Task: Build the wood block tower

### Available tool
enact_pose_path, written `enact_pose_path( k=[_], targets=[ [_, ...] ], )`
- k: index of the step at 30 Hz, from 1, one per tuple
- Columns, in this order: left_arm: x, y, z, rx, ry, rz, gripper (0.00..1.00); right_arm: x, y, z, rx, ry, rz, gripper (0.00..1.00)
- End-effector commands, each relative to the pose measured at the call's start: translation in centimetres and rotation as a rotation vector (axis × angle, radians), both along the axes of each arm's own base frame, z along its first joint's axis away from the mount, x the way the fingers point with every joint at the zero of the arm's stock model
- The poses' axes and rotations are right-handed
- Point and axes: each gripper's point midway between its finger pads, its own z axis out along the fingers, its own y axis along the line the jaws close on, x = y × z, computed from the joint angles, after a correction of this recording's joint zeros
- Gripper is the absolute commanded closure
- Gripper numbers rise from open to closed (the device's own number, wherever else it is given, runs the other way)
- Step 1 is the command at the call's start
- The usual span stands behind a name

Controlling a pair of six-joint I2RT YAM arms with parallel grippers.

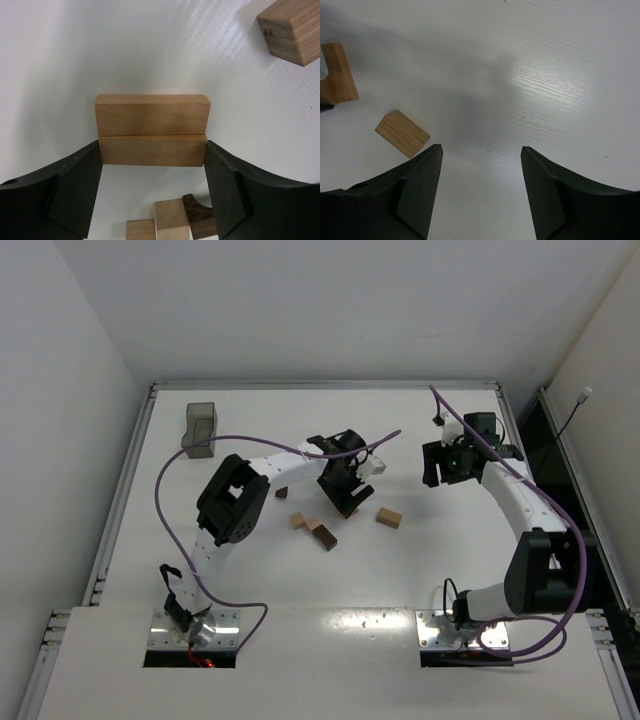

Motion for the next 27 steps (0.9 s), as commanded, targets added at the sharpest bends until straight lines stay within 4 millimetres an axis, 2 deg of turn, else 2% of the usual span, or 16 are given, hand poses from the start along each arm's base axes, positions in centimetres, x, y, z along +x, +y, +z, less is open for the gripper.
enact_pose_path(
  k=[1,3,4,7,15,17,21,22,23,25,27],
  targets=[
    [-1.2,0.2,-2.6,0.038,0.058,-0.016,0.52,0.8,0.2,0.6,0.015,-0.04,0.017,0.39],
    [-1.3,0.3,-3.1,0.045,0.066,-0.016,0.47,0.8,0.2,0.6,0.015,-0.04,0.017,0.39],
    [-1.1,0.4,-3.1,0.054,0.061,-0.003,0.38,0.8,0.2,0.6,0.015,-0.04,0.017,0.39],
    [-0.8,0.4,-3.3,0.054,0.044,0.001,0.25,0.8,0.2,0.4,0.016,-0.03,0.017,0.39],
    [0.1,0.6,-2.3,0.041,0.005,0.017,0.05,0.8,0.2,0.3,0.016,-0.03,0.017,0.39],
    [0.8,0.5,-0.9,0.013,-0.02,0.035,0.01,0.8,0.2,0.3,0.016,-0.03,0.017,0.39],
    [2.7,0.3,2.2,-0.058,-0.083,0.105,0.01,0.5,0.2,0.4,0.016,-0.032,0.017,0.38],
    [3.6,0.4,4.2,-0.1,-0.116,0.137,0.01,0.7,0.2,0.8,0.015,-0.05,0.017,0.38],
    [3.6,0.3,5.3,-0.117,-0.127,0.147,0.01,0.7,0.4,1.1,0.022,-0.061,0.023,0.36],
    [4.8,0.7,8.6,-0.176,-0.17,0.181,0.01,0.3,0.8,0.8,0.022,-0.063,0.035,0.35],
    [4.9,0.3,10.6,-0.218,-0.189,0.186,0.01,0.2,1.2,0.6,0.047,-0.06,0.04,0.34]
  ],
)
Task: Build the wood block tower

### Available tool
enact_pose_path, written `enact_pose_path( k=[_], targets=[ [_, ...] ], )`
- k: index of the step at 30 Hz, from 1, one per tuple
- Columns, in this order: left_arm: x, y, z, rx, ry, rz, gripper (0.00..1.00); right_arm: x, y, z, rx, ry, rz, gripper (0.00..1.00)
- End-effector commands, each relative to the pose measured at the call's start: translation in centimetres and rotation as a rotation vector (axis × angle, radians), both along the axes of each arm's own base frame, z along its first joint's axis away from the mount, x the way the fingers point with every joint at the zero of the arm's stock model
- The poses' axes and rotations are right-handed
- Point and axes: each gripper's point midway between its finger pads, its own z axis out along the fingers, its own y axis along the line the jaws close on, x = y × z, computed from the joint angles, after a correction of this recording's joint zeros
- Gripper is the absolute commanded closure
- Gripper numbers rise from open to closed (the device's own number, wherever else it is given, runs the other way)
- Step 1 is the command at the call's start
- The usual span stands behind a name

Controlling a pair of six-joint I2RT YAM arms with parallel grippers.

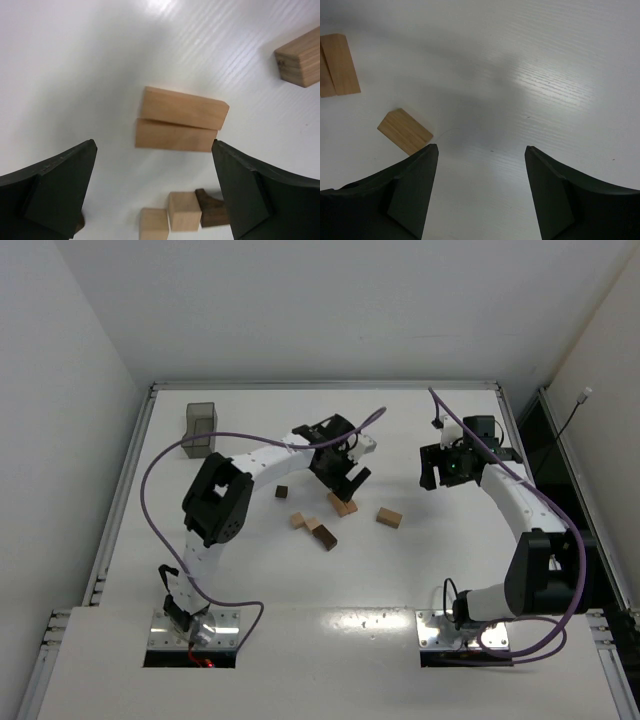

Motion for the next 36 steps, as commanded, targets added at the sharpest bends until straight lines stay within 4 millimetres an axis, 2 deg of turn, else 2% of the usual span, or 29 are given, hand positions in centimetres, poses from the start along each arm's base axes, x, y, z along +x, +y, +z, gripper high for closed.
enact_pose_path(
  k=[1,3,5,7,9,10,12,13,14,15,16,17,19,20,21,22,23,24,25,28,29,31,32,36],
  targets=[
    [2.3,-0.3,8.9,-0.163,-0.134,0.067,0.01,0.4,0.9,1.0,0.035,-0.058,0.031,0.32],
    [2.5,0.2,11.6,-0.223,-0.146,0.065,0.01,0.3,1.3,1.1,0.052,-0.058,0.043,0.3],
    [2.2,0.4,12.8,-0.25,-0.144,0.057,0.01,0.3,1.6,0.7,0.058,-0.043,0.045,0.29],
    [2.2,0.9,14.8,-0.282,-0.169,0.081,0.01,0.1,3.0,0.7,0.066,-0.034,0.087,0.27],
    [3.4,2.6,15.9,-0.289,-0.2,0.189,0.01,0.2,4.0,1.0,0.05,-0.04,0.103,0.26],
    [3.5,3.7,16.9,-0.301,-0.223,0.235,0.01,0.4,5.9,1.8,0.035,-0.061,0.145,0.26],
    [5.3,6.6,17.9,-0.302,-0.266,0.378,0.01,0.5,7.1,2.2,-0.006,-0.069,0.161,0.26],
    [5.7,7.7,18.7,-0.312,-0.291,0.417,0.01,0.6,8.6,2.6,-0.015,-0.066,0.155,0.26],
    [6.4,9.6,18.9,-0.312,-0.296,0.489,0.01,0.7,9.5,1.6,-0.022,-0.03,0.164,0.26],
    [7.1,10.6,19.5,-0.323,-0.326,0.528,0.01,0.7,10.4,1.3,-0.026,-0.012,0.171,0.26],
    [7.4,12.1,19.1,-0.299,-0.343,0.567,0.01,0.8,12.3,1.8,-0.02,-0.014,0.187,0.26],
    [7.9,13.9,20.0,-0.314,-0.367,0.634,0.01,0.8,13.2,1.0,-0.03,0.01,0.196,0.26],
    [8.1,16.0,19.9,-0.296,-0.378,0.691,0.01,0.9,15.9,1.2,-0.061,-0.007,0.208,0.26],
    [8.4,17.3,19.5,-0.285,-0.376,0.722,0.01,0.6,16.5,0.7,-0.083,0.007,0.206,0.26],
    [8.3,18.1,19.7,-0.281,-0.377,0.735,0.01,1.2,16.8,-0.1,-0.128,0.01,0.174,0.25],
    [8.5,18.6,19.8,-0.279,-0.379,0.747,0.01,0.5,18.2,-0.7,-0.133,0.03,0.186,0.25],
    [8.6,19.6,19.6,-0.274,-0.371,0.776,0.01,0.1,18.7,-1.4,-0.136,0.057,0.184,0.25],
    [8.4,20.0,19.5,-0.275,-0.365,0.781,0.01,0.3,19.4,-1.7,-0.13,0.063,0.181,0.23],
    [8.4,20.5,19.9,-0.28,-0.374,0.791,0.01,-0.2,19.9,-2.9,-0.133,0.107,0.189,0.21],
    [8.6,21.7,19.4,-0.274,-0.365,0.815,0.01,-0.6,21.3,-3.8,-0.126,0.138,0.205,0.19],
    [8.5,21.6,19.4,-0.28,-0.361,0.809,0.01,-1.2,21.5,-4.9,-0.139,0.172,0.206,0.19],
    [8.7,22.3,19.4,-0.283,-0.36,0.822,0.01,-0.6,21.7,-5.1,-0.146,0.17,0.191,0.15],
    [8.7,22.3,19.4,-0.283,-0.36,0.822,0.01,-0.6,21.5,-5.8,-0.159,0.182,0.176,0.1],
    [8.9,22.2,18.5,-0.289,-0.328,0.824,0.01,-0.8,22.3,-6.7,-0.141,0.229,0.188,0.07]
  ],
)
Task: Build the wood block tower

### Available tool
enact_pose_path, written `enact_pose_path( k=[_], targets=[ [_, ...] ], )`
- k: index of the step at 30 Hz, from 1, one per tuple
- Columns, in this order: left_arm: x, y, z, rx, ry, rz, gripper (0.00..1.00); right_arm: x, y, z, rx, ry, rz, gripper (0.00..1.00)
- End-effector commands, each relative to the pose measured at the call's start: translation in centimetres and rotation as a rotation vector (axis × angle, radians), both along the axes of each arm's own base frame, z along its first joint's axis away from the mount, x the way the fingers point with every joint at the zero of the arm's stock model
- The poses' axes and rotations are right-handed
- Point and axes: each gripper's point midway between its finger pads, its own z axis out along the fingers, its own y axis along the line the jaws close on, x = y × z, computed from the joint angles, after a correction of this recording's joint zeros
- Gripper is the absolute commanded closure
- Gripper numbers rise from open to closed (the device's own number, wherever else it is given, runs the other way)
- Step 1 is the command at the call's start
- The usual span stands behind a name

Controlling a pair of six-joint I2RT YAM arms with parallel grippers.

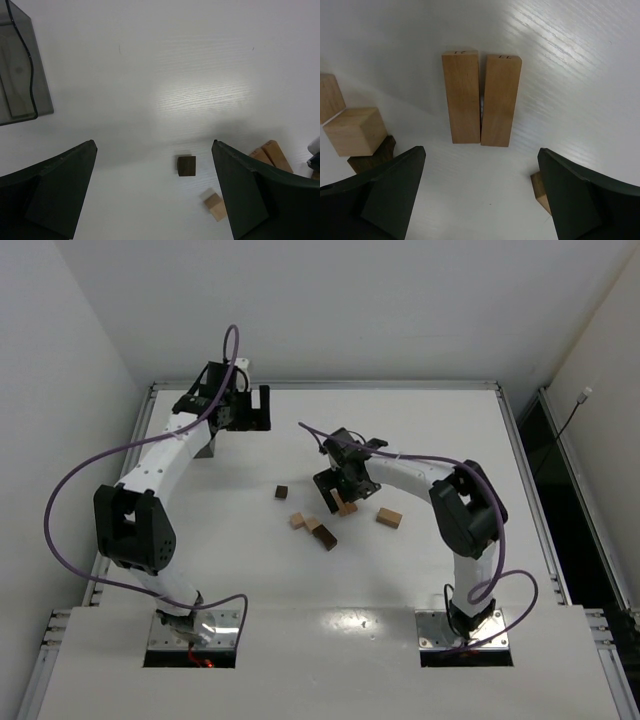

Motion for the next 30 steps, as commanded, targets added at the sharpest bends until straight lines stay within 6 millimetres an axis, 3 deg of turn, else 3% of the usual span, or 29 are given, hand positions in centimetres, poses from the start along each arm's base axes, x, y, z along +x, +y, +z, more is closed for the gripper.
enact_pose_path(
  k=[1,9,20,23,24,26,27,29,30],
  targets=[
    [0.1,0.1,1.9,-0.045,-0.047,0.005,0.01,1.1,1.3,0.4,0.024,-0.004,-0.035,0.07],
    [0.7,-0.1,0.5,-0.051,-0.014,-0.016,0.01,2.4,3.0,-0.2,0.054,0.007,-0.034,0.07],
    [1.1,0.6,0.1,-0.067,-0.002,-0.009,0.01,2.2,2.2,-3.0,-0.02,0.057,-0.065,0.1],
    [1.3,1.0,-0.3,-0.066,0.006,0.0,0.01,2.3,1.8,-3.5,-0.025,0.068,-0.086,0.18],
    [1.3,1.0,-0.3,-0.072,0.008,0.006,0.01,2.6,1.5,-3.5,-0.022,0.07,-0.106,0.29],
    [1.3,1.0,-0.3,-0.072,0.008,0.006,0.01,2.1,1.5,-3.9,-0.021,0.093,-0.116,0.38],
    [1.3,1.0,-0.5,-0.072,0.008,0.006,0.01,1.9,1.5,-4.4,-0.021,0.109,-0.113,0.5],
    [1.4,0.9,-0.9,-0.071,0.017,0.007,0.01,2.1,1.8,-3.7,0.001,0.124,-0.135,0.62],
    [1.2,1.0,-1.4,-0.069,0.028,0.007,0.01,2.0,1.7,-4.1,-0.005,0.131,-0.136,0.76]
  ],
)
